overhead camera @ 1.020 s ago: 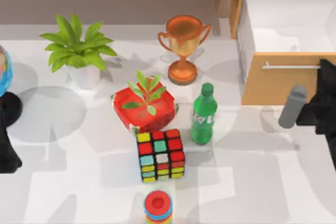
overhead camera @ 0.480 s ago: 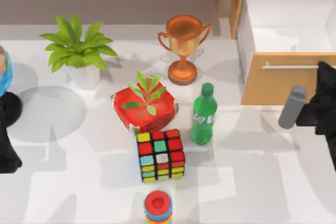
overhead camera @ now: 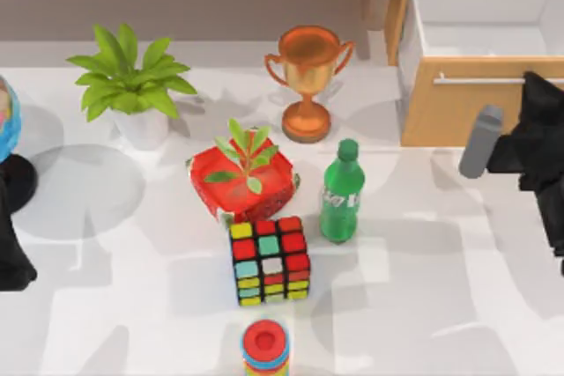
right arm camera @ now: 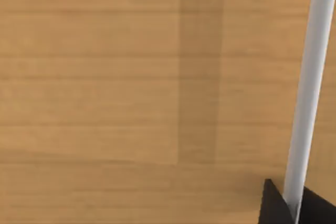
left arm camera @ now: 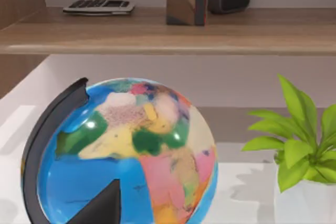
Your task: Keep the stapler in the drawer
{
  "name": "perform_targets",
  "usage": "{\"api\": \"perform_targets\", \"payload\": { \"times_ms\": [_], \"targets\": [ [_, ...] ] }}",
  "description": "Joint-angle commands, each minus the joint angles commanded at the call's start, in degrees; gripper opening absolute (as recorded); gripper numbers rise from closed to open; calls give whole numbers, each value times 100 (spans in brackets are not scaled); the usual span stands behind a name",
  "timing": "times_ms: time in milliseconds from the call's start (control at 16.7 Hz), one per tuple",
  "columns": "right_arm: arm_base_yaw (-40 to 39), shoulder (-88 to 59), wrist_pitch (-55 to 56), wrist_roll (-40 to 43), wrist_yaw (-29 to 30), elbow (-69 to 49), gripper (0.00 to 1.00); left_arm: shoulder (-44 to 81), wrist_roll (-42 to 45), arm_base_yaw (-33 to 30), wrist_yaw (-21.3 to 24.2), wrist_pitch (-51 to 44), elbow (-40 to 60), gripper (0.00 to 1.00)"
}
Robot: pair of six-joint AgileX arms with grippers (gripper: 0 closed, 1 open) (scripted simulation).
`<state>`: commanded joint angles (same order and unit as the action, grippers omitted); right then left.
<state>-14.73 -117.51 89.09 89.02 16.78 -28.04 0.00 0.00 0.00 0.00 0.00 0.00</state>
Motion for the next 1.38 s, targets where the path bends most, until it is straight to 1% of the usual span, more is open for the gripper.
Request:
{"api": "perform_targets", "payload": {
  "times_ms": [180,540,1080,1380],
  "targets": [
    [92,-115,-255,-1,-110,-354,0,0,0,0,0,0,0,100],
    [116,-140,-321,-16,-108,-443,0,0,0,0,0,0,0,100],
    [355,-702,-1160,-8,-358,-1837,0,0,0,0,0,0,0,100],
    [356,-707,-1191,-22,-353,-1869,0,0,0,0,0,0,0,100]
  ]
}}
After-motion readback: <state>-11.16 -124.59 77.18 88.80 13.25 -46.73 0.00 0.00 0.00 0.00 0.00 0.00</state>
